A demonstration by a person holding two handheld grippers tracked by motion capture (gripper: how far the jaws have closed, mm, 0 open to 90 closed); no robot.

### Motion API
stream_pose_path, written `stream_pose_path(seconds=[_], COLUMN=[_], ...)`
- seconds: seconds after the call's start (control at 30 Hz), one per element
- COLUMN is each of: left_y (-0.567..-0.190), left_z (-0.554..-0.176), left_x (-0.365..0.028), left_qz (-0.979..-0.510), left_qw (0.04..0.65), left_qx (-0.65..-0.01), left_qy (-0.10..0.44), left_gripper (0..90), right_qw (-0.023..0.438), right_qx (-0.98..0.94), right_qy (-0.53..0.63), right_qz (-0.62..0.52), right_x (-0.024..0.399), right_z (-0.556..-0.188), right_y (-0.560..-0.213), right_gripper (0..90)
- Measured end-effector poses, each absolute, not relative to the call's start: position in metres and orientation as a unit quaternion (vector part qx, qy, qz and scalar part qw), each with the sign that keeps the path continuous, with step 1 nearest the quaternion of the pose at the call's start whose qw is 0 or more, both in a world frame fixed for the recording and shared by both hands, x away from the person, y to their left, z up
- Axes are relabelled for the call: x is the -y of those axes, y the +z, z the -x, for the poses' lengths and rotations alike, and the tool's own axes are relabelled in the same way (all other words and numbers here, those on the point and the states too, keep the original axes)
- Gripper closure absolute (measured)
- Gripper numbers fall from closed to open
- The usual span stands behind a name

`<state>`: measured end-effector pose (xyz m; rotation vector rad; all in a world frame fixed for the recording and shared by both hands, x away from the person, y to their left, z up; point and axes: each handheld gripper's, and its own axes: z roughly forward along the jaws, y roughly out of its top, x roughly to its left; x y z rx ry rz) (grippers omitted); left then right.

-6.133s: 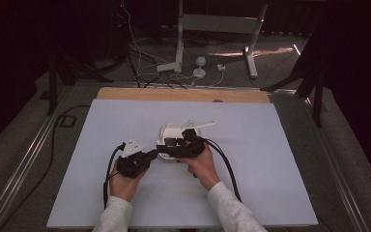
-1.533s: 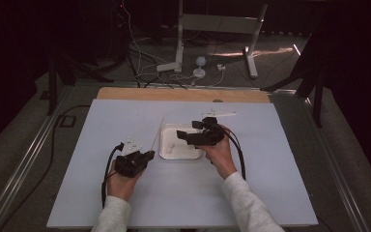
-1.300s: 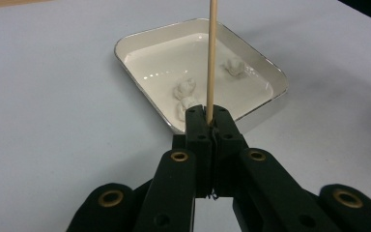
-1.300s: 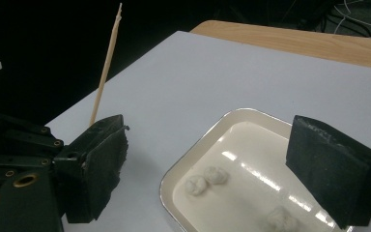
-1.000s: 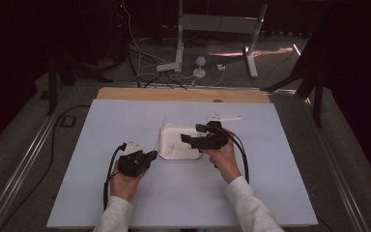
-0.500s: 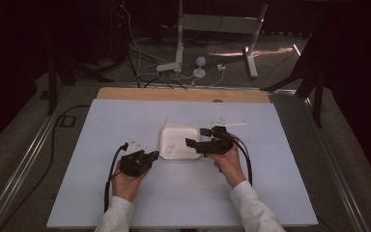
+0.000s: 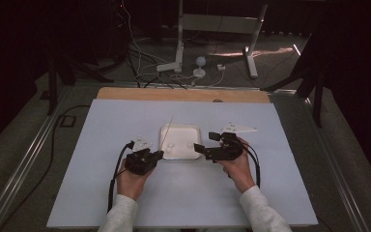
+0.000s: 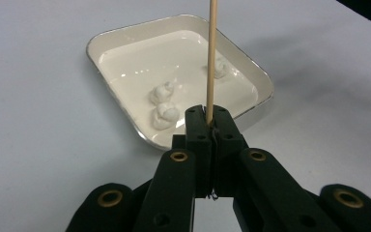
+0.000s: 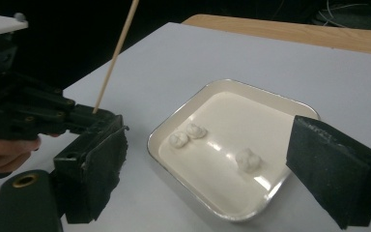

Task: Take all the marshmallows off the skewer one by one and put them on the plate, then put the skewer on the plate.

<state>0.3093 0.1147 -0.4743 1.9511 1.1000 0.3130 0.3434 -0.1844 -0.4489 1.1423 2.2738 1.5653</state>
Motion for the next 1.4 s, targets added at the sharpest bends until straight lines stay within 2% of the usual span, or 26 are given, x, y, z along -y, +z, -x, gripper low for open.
stream_pose_path(seconds=[0.53,0.77,1.4], left_y=[-0.472,-0.477,-0.494], left_z=[-0.328,-0.336,-0.348], left_x=[-0.102,-0.097,-0.073], left_qz=[-0.783,-0.775,-0.775], left_qw=[0.414,0.403,0.366], left_qx=[-0.450,-0.475,-0.509], left_qy=[0.116,0.102,0.080], left_gripper=[89.0,89.0,89.0], right_qw=[0.095,0.100,0.110], right_qx=[-0.747,-0.739,-0.728], right_qy=[0.528,0.535,0.537], right_qz=[-0.393,-0.397,-0.411], right_x=[0.224,0.237,0.257], right_z=[-0.315,-0.302,-0.297], right_y=[-0.451,-0.452,-0.451], right_gripper=[13.4,13.4,13.5])
